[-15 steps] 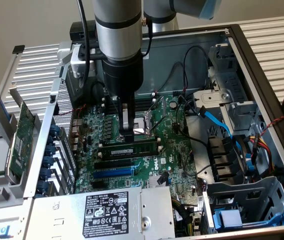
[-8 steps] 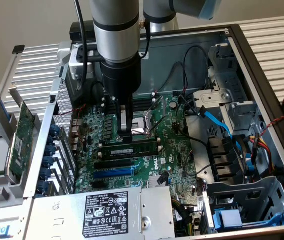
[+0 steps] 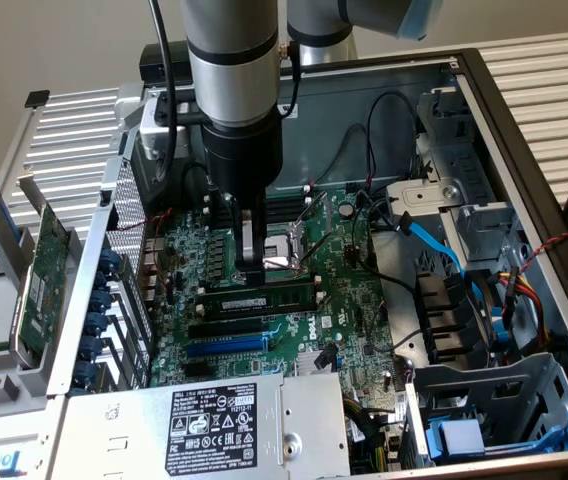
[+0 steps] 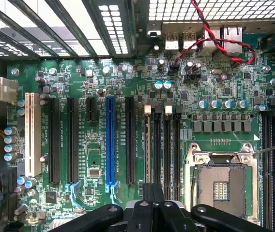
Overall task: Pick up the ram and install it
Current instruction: 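Press down the ram until it locks into place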
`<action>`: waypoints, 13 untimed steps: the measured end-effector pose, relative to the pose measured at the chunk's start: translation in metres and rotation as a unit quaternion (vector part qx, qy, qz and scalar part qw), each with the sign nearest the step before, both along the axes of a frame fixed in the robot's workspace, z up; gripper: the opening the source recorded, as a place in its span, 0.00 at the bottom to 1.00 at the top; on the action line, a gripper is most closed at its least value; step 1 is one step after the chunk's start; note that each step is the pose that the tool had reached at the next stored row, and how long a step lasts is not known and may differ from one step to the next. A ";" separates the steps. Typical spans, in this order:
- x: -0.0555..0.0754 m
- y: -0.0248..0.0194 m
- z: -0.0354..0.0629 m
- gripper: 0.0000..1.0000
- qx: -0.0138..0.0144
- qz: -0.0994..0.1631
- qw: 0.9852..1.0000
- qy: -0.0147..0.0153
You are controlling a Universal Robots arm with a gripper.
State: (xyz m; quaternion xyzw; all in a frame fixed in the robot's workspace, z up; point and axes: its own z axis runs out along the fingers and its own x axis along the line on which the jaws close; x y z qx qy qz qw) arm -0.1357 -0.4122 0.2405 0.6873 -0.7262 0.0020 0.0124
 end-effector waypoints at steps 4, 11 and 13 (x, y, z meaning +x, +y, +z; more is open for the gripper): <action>0.001 0.0001 -0.0009 0.10 0.000 0.000 1.000 0.000; 0.002 -0.0012 -0.0022 0.10 0.000 0.000 1.000 0.000; 0.003 -0.0012 -0.0029 0.10 0.000 0.000 1.000 0.000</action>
